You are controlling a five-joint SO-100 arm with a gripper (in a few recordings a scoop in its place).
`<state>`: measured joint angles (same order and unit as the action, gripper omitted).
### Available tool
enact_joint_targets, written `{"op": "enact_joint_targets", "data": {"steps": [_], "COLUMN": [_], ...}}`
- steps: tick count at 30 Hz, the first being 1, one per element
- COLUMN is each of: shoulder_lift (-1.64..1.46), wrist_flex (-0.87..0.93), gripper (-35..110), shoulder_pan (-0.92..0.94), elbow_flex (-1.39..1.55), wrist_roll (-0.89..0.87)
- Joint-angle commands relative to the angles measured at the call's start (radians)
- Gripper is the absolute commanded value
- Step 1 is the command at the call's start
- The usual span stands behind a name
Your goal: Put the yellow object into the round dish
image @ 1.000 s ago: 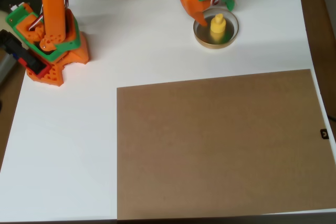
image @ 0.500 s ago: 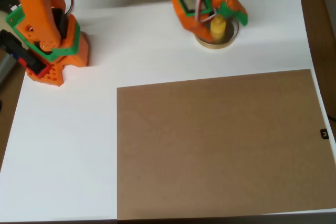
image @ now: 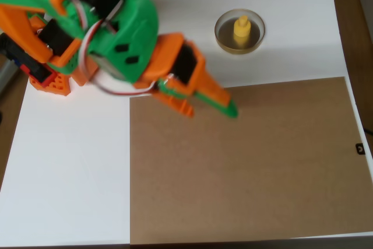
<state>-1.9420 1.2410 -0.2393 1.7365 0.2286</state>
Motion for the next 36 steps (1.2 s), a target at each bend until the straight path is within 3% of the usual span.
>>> {"op": "enact_joint_targets", "data": {"steps": [1, 19, 36], "shoulder_lift": [-0.072, -0.215, -0.758], "wrist_flex": [-0.038, -0.229, -0.204], "gripper": [28, 30, 29], "shoulder_pan": [0.097, 0.434, 0.451], "elbow_flex": [0.012, 0.305, 0.670], "wrist_roll": [-0.029, -0.089, -0.040]}}
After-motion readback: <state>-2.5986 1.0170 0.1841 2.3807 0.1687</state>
